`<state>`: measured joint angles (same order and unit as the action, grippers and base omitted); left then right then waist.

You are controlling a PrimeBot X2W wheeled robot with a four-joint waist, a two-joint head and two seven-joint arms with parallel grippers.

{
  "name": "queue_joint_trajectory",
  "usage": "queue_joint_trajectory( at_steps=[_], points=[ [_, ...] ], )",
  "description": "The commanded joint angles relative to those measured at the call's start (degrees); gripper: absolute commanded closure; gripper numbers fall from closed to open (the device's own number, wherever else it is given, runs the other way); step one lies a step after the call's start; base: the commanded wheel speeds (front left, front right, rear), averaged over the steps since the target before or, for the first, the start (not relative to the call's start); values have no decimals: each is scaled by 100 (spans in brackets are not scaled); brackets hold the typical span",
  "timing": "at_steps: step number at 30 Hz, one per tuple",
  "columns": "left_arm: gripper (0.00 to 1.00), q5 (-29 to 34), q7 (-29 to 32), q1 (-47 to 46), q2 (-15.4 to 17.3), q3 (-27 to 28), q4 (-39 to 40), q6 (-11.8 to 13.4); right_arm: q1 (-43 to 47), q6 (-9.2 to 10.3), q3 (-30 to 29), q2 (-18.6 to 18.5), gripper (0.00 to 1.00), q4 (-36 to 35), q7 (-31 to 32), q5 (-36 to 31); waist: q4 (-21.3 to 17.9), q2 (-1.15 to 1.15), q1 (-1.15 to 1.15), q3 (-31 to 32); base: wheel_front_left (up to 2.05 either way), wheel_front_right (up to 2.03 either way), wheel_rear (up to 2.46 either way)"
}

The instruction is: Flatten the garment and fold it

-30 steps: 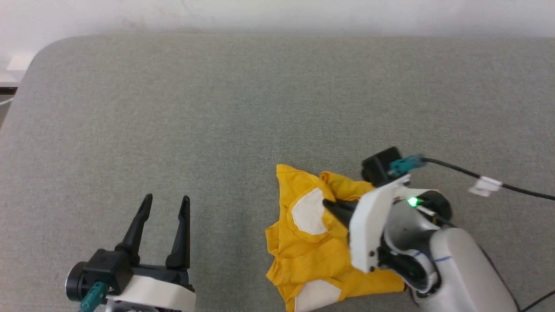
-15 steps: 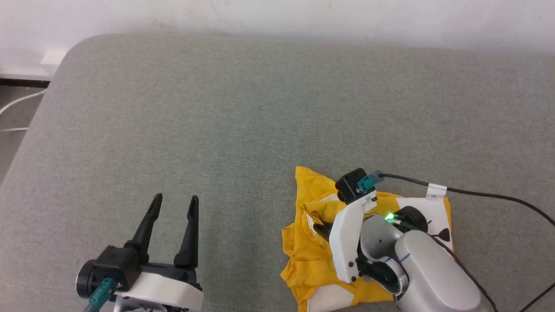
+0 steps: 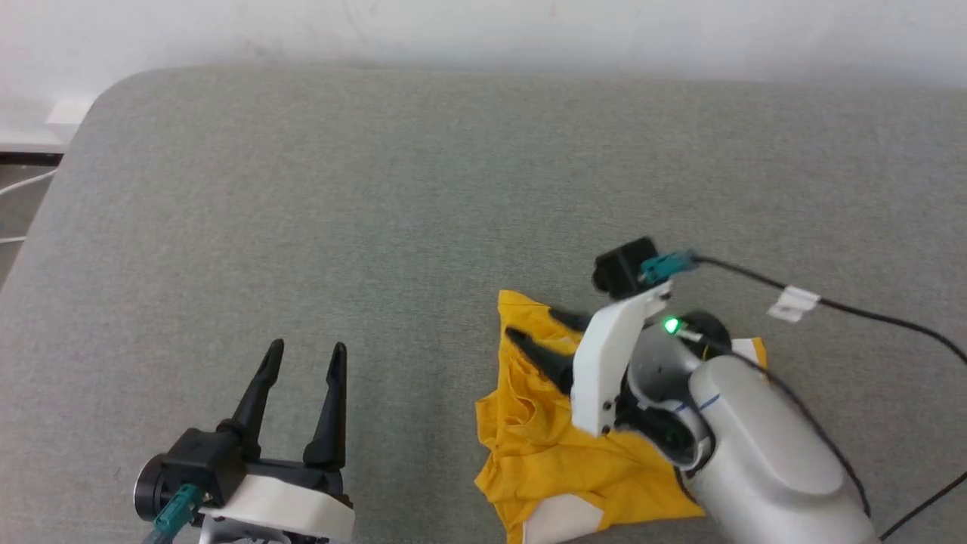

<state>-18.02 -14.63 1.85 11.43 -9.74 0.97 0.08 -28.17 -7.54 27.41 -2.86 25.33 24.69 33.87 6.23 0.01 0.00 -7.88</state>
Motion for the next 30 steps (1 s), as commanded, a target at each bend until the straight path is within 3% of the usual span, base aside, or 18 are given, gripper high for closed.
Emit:
queue_joint_trajectory(
  at_steps=[1,8,14,22,30],
  points=[
    [0,-11,7,-56,33,-3,25,34,-75,5,-133,-2,0,-119,-63,-89,-86,-1,0,6,0,0,0],
    [0,22,2,17,87,16,152,98,473,5,-1407,-249,0,-1259,-592,-1407,-276,-1,0,-51,0,0,0],
    [0,15,30,36,163,57,257,140,1443,5,-2382,-338,0,-2172,-164,-1807,-448,-1,0,-197,0,0,0],
    [0,18,81,-56,249,41,350,133,2261,5,-2794,-517,0,-2631,322,-1954,-497,-1,0,-384,0,0,0],
    [0,25,137,-110,311,-10,363,125,2451,5,-2901,-408,0,-2358,447,-1827,-390,-1,0,-440,0,0,0]
  ],
)
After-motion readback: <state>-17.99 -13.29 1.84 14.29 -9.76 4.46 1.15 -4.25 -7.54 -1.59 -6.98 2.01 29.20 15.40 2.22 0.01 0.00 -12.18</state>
